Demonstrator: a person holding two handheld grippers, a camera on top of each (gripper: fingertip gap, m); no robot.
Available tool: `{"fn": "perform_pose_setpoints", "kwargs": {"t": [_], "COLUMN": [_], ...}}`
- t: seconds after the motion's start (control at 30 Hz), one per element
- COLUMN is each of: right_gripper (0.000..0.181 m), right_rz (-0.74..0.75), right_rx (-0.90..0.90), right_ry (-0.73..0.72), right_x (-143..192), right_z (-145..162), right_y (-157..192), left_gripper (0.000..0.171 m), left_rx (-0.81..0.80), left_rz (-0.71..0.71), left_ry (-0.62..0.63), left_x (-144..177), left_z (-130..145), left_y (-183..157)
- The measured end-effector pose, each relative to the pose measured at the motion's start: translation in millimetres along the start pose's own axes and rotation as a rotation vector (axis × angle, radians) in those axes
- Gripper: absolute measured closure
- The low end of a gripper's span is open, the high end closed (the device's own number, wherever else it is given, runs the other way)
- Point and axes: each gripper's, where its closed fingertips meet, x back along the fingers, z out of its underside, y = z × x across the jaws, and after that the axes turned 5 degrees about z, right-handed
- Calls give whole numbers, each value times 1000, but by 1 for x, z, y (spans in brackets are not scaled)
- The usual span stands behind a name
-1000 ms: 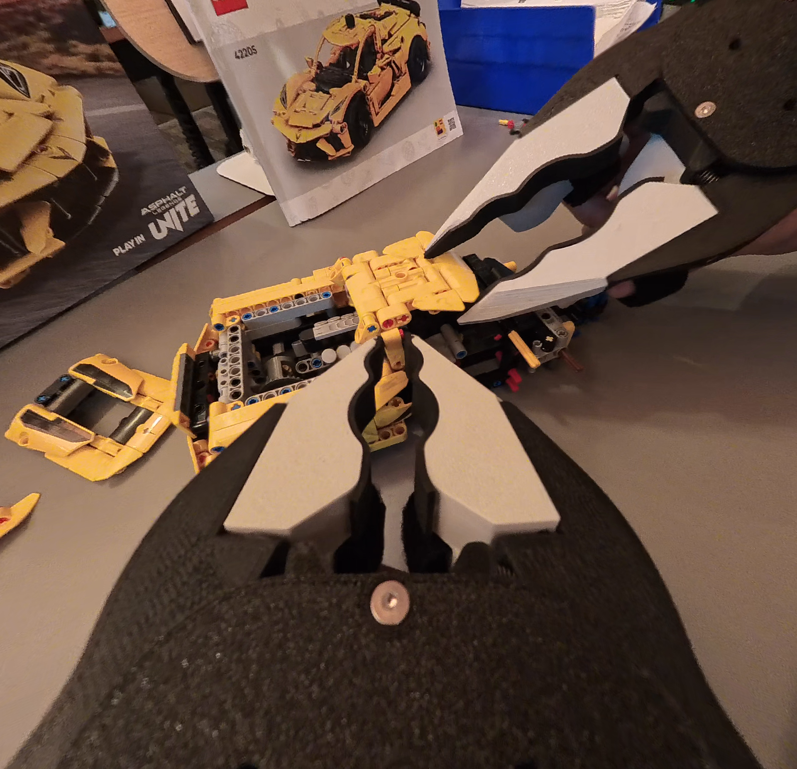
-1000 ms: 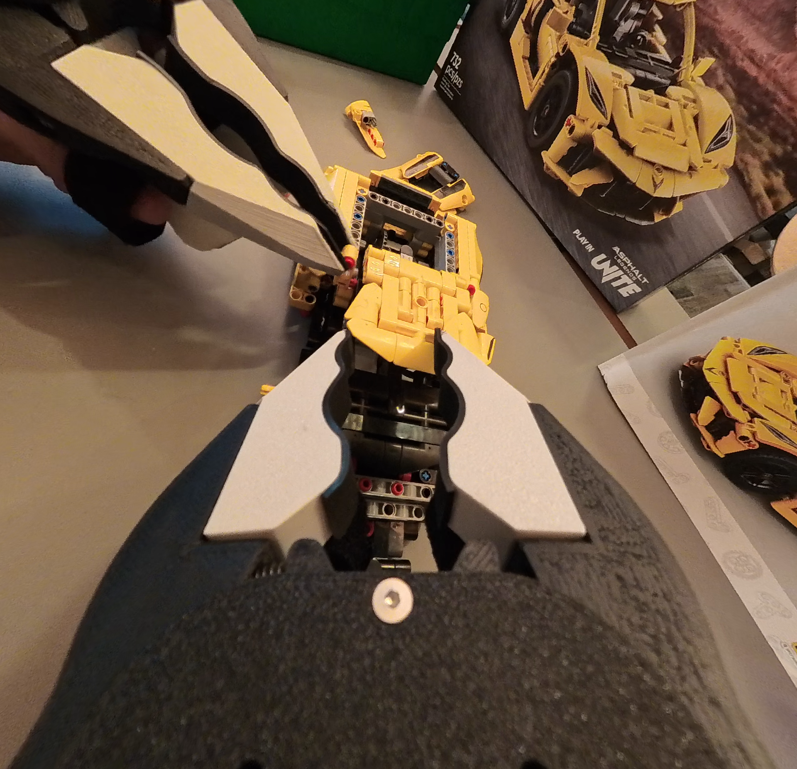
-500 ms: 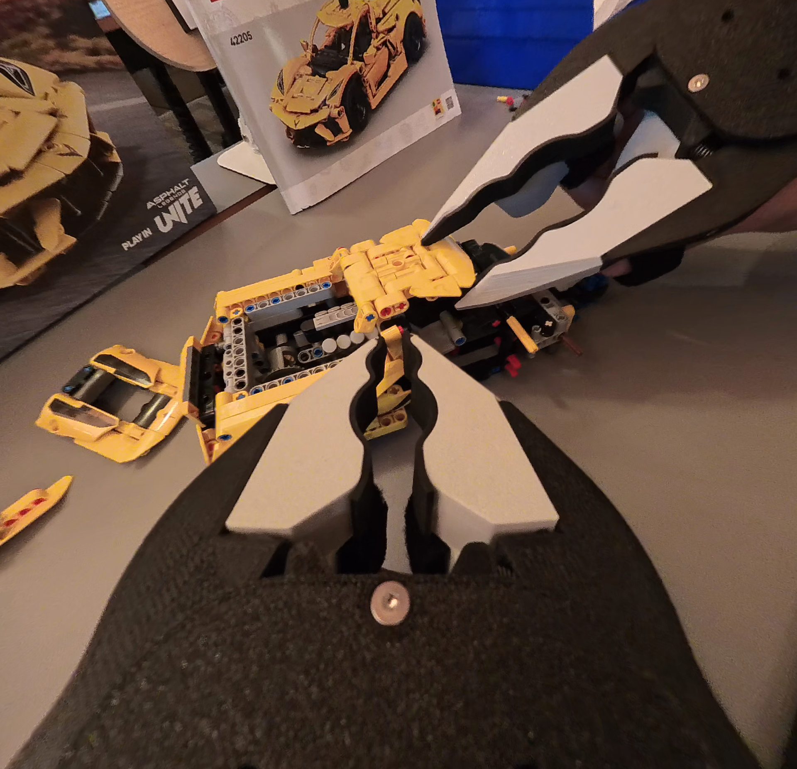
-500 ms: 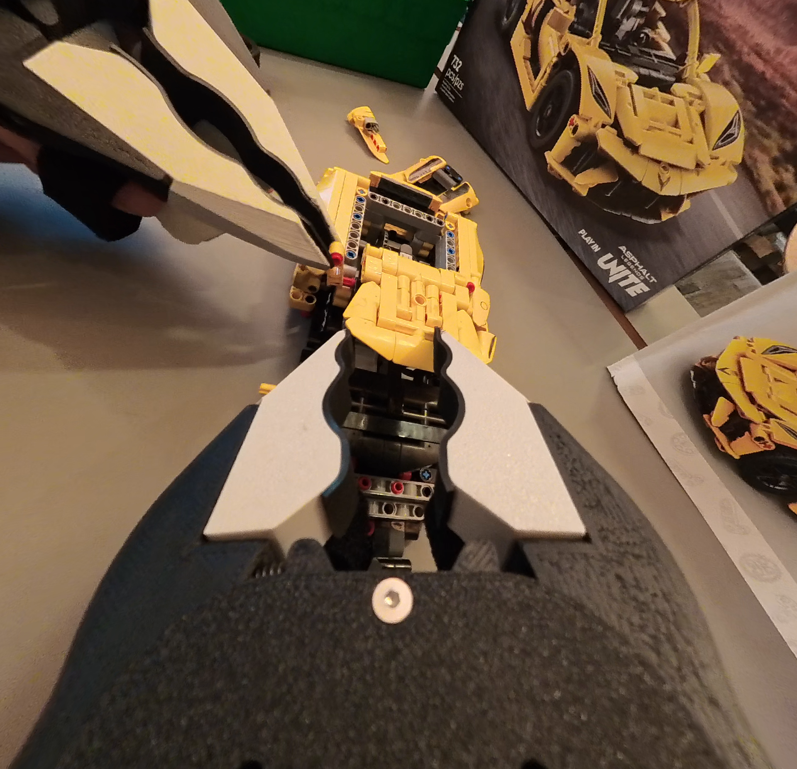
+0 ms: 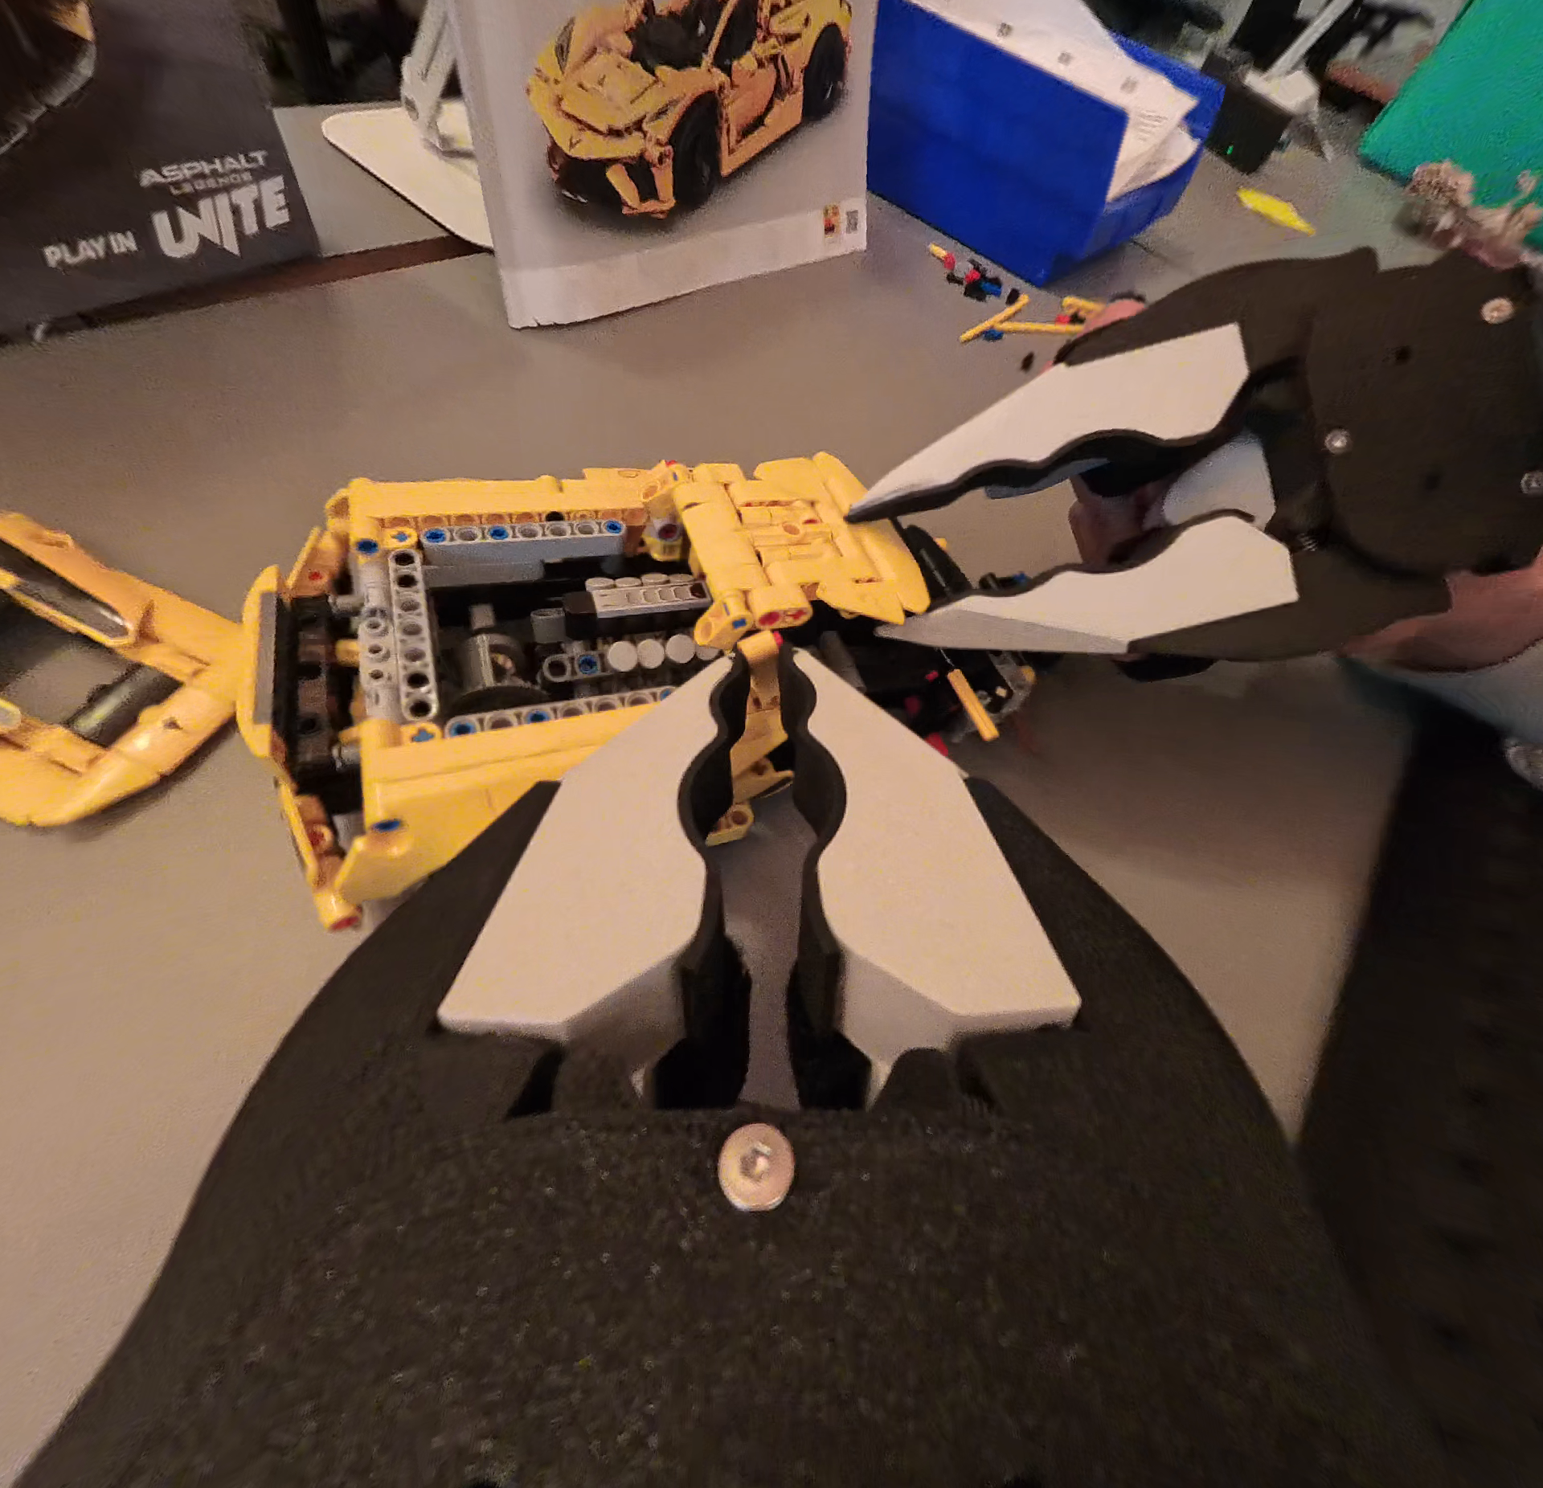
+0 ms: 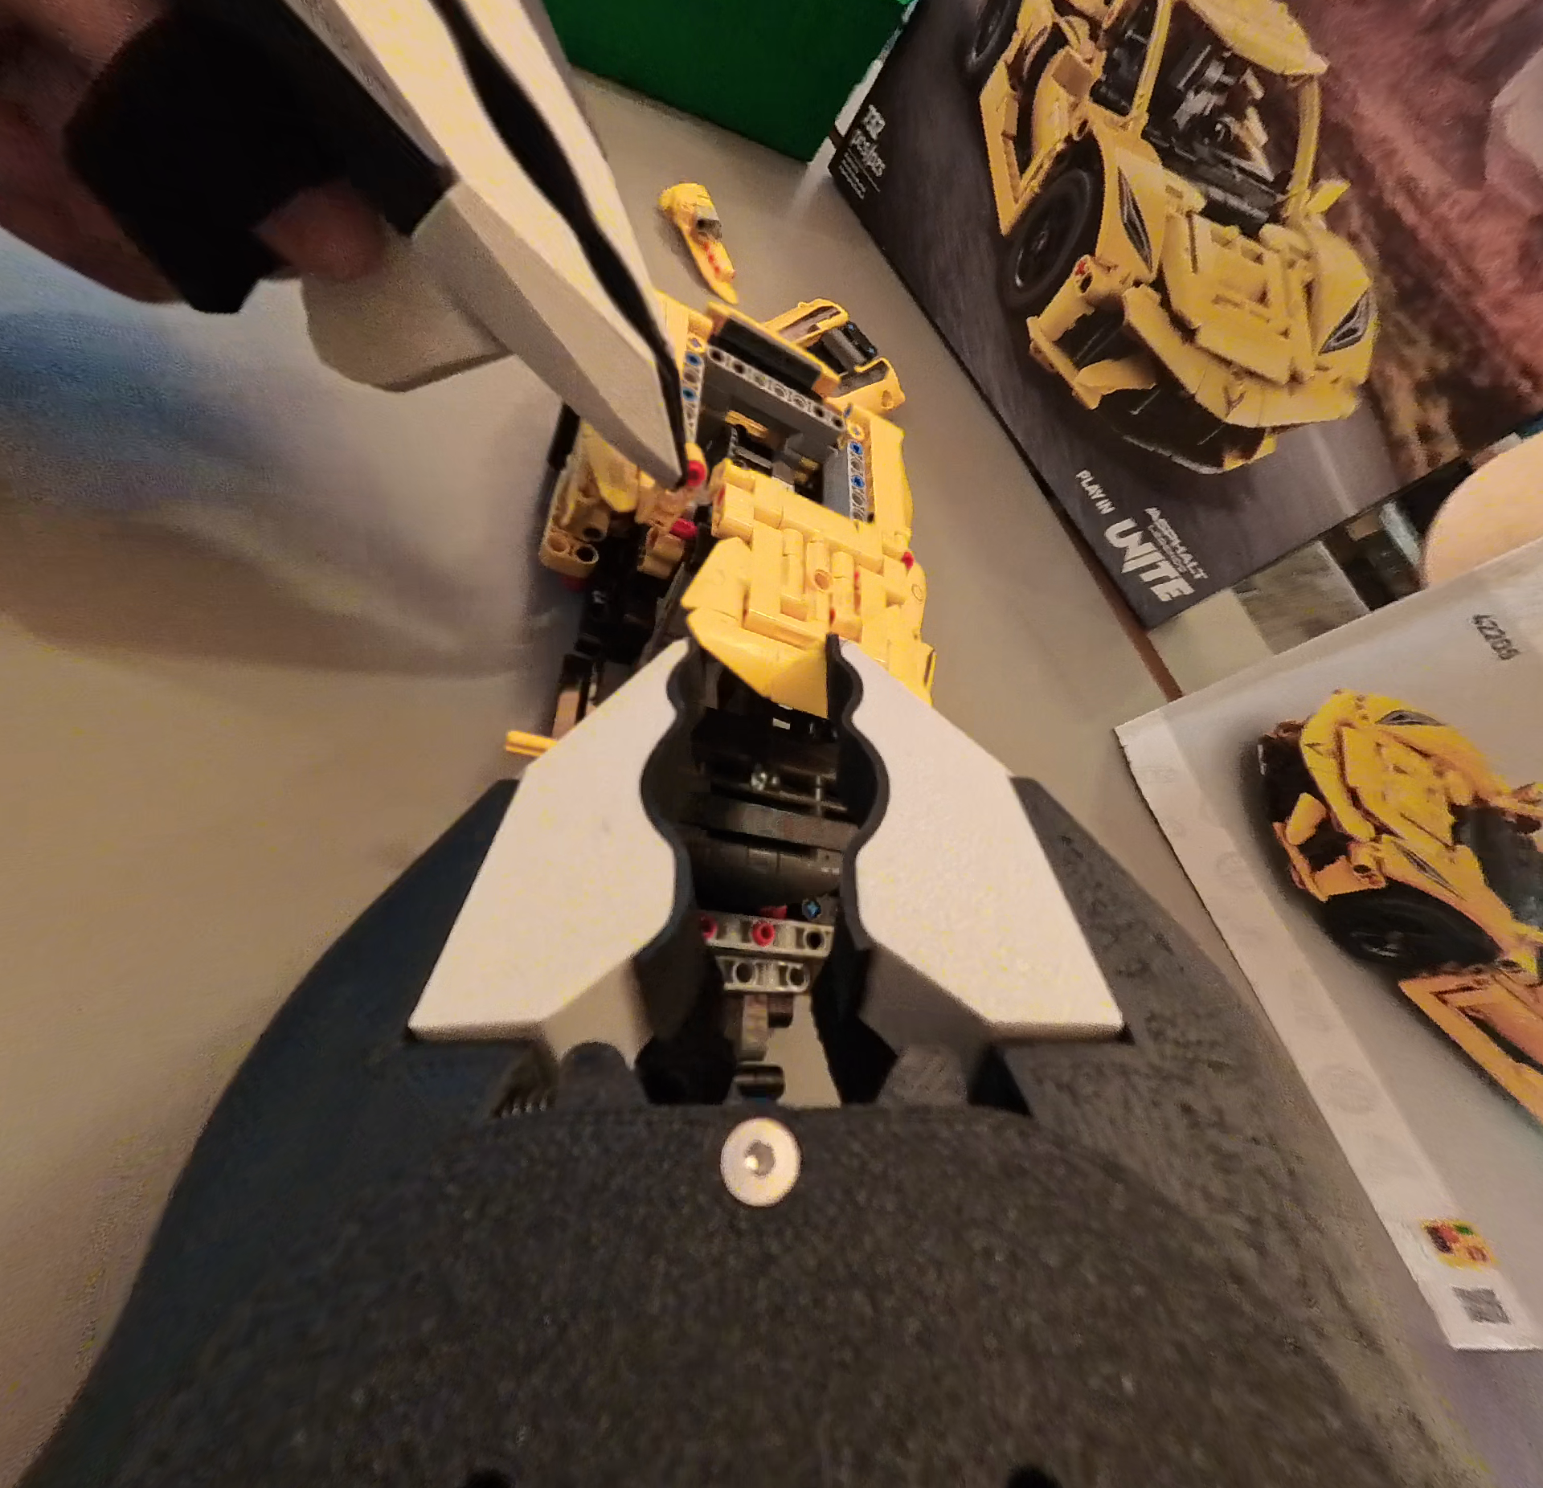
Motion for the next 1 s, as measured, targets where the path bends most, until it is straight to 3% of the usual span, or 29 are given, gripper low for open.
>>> {"fn": "perform_pose_setpoints", "kwargs": {"t": [0.13,0.2,0.3,0.43,0.67,0.77,0.83,0.93,1.0], "right_gripper": [152,152,152,154,154,153,152,152,152], "right_rz": [-19,-21,-17,40,-1,-13,-17,-15,-13], "right_rx": [-73,-59,-60,-52,-124,-159,-171,-164,-161], "right_ry": [-15,-8,2,31,1,-8,-15,-11,-6], "right_x": [-1,0,-1,-1,3,4,4,4,4], "right_z": [3,3,2,8,9,10,10,9,9], "right_y": [-3,-2,-1,-12,-14,-15,-15,-14,-14], "left_gripper": [166,166,167,171,171,167,152,140,140], "left_rx": [-422,-516,-489,-368,-306,-261,-239,-221,-265], "left_rz": [-184,-251,-301,-205,-277,-172,-18,252,301], "left_ry": [251,301,249,128,118,157,222,157,137], "left_x": [-4,-2,2,5,5,6,11,29,32], "left_z": [5,10,17,23,28,37,51,51,52], "left_y": [-5,-8,-11,-45,-27,-38,-62,-116,-130]}}
